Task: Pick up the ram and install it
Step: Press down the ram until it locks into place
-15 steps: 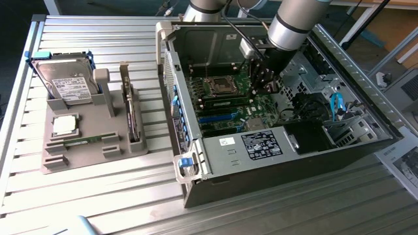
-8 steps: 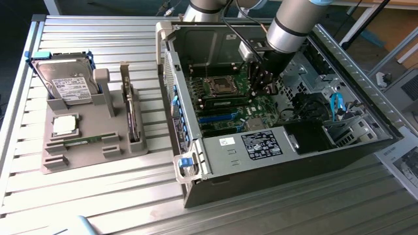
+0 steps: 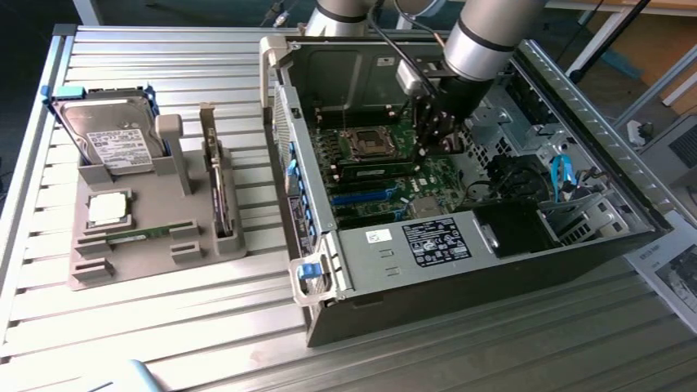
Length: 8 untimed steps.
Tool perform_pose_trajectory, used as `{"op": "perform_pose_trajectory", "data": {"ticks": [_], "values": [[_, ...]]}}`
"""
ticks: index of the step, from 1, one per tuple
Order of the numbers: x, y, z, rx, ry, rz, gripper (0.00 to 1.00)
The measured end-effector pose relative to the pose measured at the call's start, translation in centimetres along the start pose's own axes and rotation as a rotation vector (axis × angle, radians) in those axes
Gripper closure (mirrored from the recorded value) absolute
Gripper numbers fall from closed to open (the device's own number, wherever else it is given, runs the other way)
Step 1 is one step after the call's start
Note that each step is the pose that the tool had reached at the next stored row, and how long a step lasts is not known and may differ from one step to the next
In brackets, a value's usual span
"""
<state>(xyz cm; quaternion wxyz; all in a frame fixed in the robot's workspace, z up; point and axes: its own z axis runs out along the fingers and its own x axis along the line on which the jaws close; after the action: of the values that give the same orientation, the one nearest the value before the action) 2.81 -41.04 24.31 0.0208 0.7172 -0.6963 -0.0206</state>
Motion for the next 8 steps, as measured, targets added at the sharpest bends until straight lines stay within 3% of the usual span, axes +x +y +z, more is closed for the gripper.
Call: {"op": "perform_pose_trajectory", "data": {"ticks": [4, 8], "values": [[-0.1, 2.79, 0.33, 0.0001, 0.0002, 0.000, 0.90], [-0.2, 4.59, 0.70, 0.0001, 0.0001, 0.000, 0.90]]}}
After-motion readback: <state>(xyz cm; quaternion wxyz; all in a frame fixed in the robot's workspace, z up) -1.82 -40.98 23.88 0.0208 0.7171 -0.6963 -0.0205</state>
